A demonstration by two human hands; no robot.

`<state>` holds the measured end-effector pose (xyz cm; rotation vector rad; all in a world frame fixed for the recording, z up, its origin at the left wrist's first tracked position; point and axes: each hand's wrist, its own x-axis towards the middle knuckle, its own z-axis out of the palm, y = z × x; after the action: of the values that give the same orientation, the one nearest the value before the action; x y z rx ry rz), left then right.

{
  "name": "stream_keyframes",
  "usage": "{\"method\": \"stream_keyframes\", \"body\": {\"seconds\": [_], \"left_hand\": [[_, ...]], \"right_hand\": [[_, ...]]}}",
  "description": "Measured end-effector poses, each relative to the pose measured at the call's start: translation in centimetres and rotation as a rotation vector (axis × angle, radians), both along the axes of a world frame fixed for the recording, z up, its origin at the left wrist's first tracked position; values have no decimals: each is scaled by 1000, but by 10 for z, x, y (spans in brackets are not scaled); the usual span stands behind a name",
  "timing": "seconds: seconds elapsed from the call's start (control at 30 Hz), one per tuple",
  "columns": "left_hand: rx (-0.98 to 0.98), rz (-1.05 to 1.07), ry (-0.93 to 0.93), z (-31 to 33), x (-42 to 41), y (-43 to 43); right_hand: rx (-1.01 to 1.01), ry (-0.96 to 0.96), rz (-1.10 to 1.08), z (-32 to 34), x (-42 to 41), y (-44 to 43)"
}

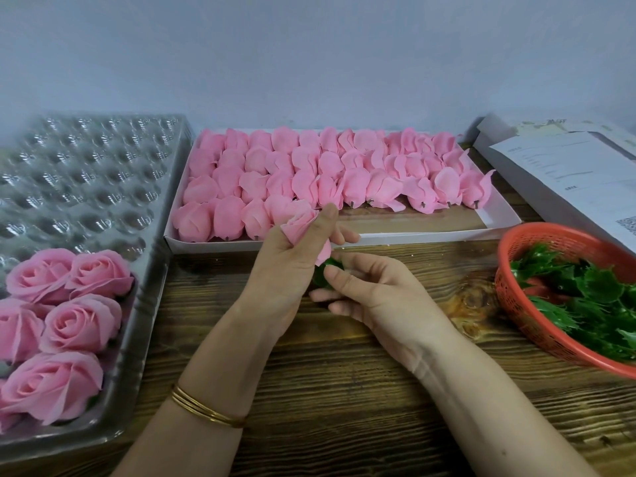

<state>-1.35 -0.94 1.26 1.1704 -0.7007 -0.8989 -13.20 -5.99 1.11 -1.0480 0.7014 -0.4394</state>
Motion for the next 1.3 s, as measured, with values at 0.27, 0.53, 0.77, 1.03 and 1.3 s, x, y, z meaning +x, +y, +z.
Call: {"method": "stream_keyframes", "body": {"seconds": [0.27, 0.53, 0.77, 1.03, 1.3], "left_hand": [[23, -4, 6, 1, -2, 1], [54, 14, 19, 4, -2, 3], [75, 15, 26, 0, 0, 2], [17, -33, 40, 0, 1, 2], [6, -34, 65, 3, 0, 3]], "right_hand": [[150, -137, 27, -1, 0, -1], [213, -176, -21, 1, 2, -1], [209, -188, -45, 2, 3, 2], [196, -169, -77, 2, 5, 4], [248, -249, -112, 1, 5, 5]]}}
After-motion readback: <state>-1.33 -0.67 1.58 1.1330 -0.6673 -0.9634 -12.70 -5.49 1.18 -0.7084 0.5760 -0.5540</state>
